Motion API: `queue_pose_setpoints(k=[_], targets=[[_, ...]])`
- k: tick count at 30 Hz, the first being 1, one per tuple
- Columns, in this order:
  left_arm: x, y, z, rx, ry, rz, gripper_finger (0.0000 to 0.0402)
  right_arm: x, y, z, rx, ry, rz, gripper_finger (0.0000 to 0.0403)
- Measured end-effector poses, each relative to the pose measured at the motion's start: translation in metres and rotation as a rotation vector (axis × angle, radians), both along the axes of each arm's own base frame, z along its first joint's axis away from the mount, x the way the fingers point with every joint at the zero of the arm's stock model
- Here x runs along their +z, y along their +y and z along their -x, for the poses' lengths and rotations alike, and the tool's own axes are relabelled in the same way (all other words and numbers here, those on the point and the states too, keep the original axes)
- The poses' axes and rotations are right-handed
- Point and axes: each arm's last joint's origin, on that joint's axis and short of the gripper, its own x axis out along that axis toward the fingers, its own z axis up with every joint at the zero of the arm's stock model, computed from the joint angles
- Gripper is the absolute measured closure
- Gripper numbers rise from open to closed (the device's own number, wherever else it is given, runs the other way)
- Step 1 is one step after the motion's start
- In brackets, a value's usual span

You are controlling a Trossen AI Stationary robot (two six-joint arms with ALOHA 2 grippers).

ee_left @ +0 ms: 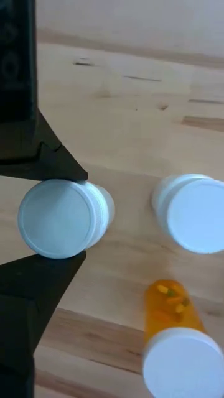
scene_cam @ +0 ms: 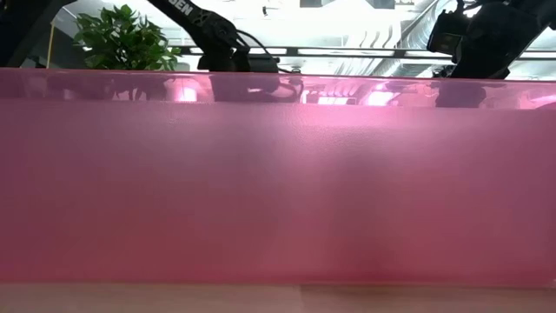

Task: Pick and place pill bottles into a basket
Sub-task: Put the white medicine bottle into the red bin

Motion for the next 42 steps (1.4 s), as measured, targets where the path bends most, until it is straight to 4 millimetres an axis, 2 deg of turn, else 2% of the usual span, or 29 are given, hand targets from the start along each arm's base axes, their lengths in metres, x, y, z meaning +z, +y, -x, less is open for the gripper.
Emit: queue_pose_setpoints(k=[14, 19, 29, 42], targets=[[0.025, 0.002, -0.002, -0.008, -0.014, -0.045, 0.0210, 0.000, 0.001, 0.000, 0.012, 0.001, -0.012, 0.0116], [0.053, -0.002, 0.006, -0.008, -0.092, -0.083, 0.0210, 0.000, 0.001, 0.000, 0.016, 0.001, -0.016, 0.0116], [0.113, -0.017, 0.036, 0.008, -0.257, -0.145, 0.0210, 0.000, 0.001, 0.000, 0.010, 0.001, -0.023, 0.0116], [0.163, -0.036, 0.074, 0.003, -0.417, -0.173, 0.0210, 0.000, 0.001, 0.000, 0.009, 0.000, -0.024, 0.0116]])
